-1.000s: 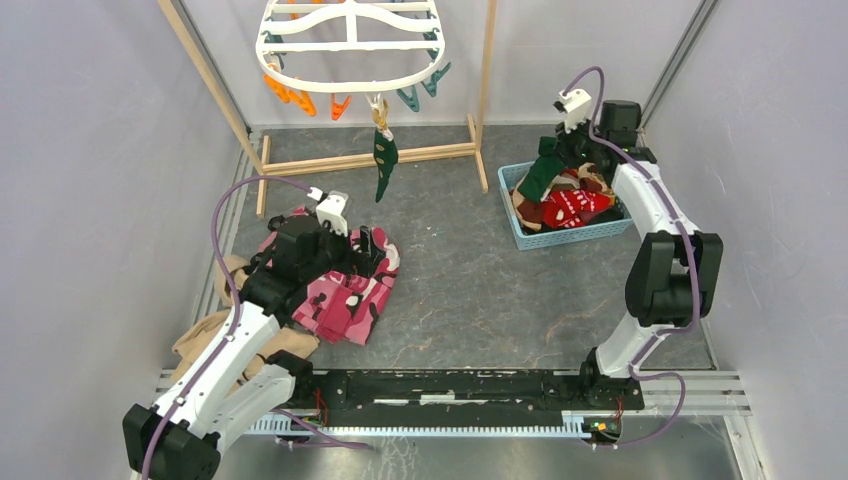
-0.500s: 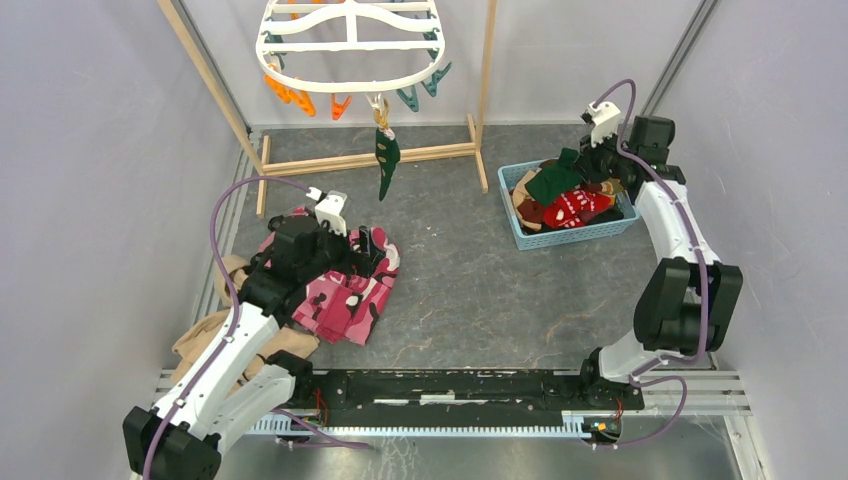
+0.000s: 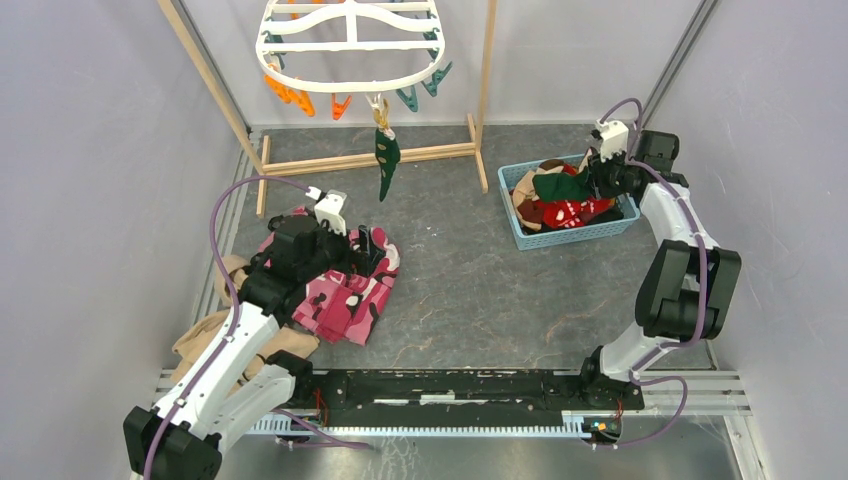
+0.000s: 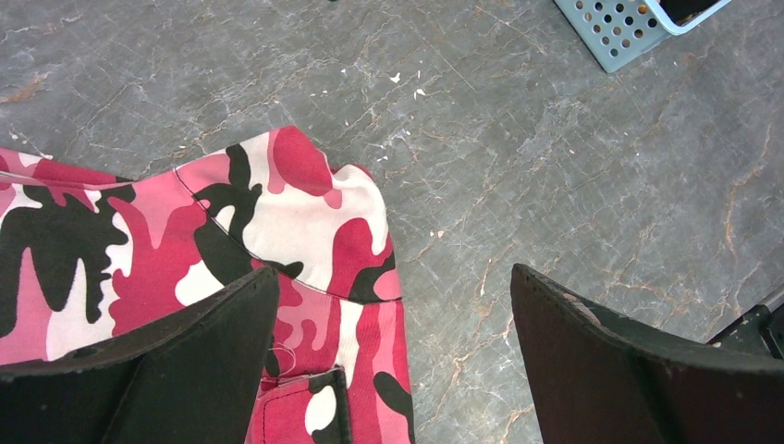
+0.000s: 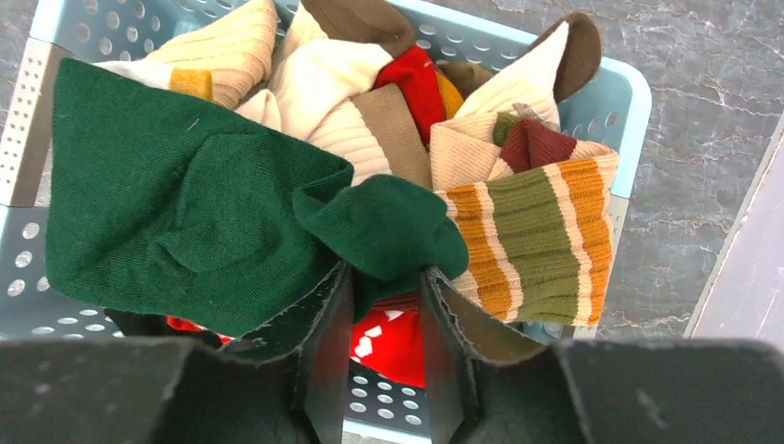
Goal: Clip the socks to the hanger
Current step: Pick up the sock from the bin.
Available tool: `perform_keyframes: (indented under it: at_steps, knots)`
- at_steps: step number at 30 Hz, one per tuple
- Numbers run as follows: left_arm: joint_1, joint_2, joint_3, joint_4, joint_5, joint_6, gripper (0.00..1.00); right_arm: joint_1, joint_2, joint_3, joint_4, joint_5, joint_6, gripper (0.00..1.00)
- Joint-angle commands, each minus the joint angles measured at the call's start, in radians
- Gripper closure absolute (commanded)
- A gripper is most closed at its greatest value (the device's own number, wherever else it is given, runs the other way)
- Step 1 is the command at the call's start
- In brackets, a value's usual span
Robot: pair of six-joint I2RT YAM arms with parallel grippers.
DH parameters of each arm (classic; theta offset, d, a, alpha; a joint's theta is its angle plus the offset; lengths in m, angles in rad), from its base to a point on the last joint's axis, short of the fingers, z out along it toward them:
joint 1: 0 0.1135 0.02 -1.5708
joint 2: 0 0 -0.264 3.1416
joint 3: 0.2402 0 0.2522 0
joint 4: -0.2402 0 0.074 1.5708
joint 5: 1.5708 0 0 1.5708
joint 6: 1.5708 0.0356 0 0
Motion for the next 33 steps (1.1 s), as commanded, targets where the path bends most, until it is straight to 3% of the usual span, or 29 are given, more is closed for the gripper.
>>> perform_keyframes:
  at_steps: [1, 11, 13, 19, 24, 27, 33]
  knots:
    - [0.009, 0.001, -0.002, 0.037, 0.024, -0.003, 0.0, -0.016, -0.016, 0.015, -0.004, 0.025, -0.044, 0.61]
    - [0.012, -0.004, 0.001, 0.038, 0.036, -0.005, 0.0, -0.052, -0.215, -0.024, 0.046, 0.132, -0.11, 0.36]
    - [0.011, -0.007, 0.0, 0.038, 0.036, -0.005, 0.0, -0.052, -0.248, -0.041, 0.056, 0.072, -0.124, 0.33]
    - [0.016, -0.008, -0.001, 0.037, 0.034, -0.005, 0.0, -0.049, -0.307, -0.101, 0.04, -0.32, -0.202, 0.27]
    - [0.019, -0.007, 0.0, 0.037, 0.03, -0.004, 0.0, -0.013, -0.297, -0.118, 0.037, -0.448, -0.207, 0.26]
    - [0.022, -0.004, -0.001, 0.038, 0.028, -0.004, 0.0, 0.051, -0.263, -0.119, 0.067, -0.353, -0.157, 0.27]
    - [0.023, -0.004, -0.002, 0.036, 0.019, -0.006, 0.0, 0.197, -0.212, -0.142, 0.18, 0.038, -0.062, 0.3]
